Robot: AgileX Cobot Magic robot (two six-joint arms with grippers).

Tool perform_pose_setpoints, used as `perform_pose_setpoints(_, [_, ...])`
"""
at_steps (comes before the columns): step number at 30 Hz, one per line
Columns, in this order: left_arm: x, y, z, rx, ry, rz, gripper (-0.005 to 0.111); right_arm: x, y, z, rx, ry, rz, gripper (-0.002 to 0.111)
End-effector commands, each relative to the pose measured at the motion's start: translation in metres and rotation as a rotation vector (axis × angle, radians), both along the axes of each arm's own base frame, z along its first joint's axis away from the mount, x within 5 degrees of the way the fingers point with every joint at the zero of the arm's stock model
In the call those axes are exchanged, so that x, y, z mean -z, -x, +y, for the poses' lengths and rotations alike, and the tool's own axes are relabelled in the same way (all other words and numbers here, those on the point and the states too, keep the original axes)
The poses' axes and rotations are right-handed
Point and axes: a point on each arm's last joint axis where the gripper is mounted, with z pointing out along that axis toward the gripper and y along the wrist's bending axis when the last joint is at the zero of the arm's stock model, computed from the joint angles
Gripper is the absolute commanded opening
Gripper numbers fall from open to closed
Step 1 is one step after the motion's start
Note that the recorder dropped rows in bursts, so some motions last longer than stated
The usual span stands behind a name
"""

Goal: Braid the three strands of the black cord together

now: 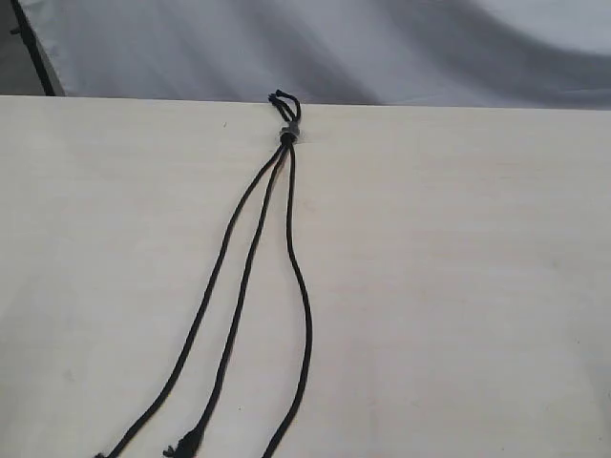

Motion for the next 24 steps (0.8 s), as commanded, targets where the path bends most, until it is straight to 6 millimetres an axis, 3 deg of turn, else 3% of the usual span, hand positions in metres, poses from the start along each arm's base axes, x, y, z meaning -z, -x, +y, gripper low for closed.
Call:
perform_pose_setpoints(1, [0.000, 0.000, 0.000, -0.001, -0.006, -0.008, 0.001, 0.000, 0.000, 0.000, 0.003, 0.004, -0.006, 0.001])
perform_pose_setpoints(17, [0.000, 0.000, 0.000, -0.001, -0.006, -0.008, 0.001, -0.002, 0.000, 0.000, 0.003, -0.008, -0.030, 0.001])
perform_pose_setpoints(20, [-0.001, 0.000, 0.000, -0.003, 0.009, -0.024, 0.001, -0.012, -0.001, 0.001, 0.007, -0.199, -0.135, 0.001])
perform_pose_setpoints(24, [-0.014, -0.001, 0.001, -0.023, 0.275, -0.228, 0.001, -0.034, 0.002, -0.001, -0.004, -0.362, -0.375, 0.001])
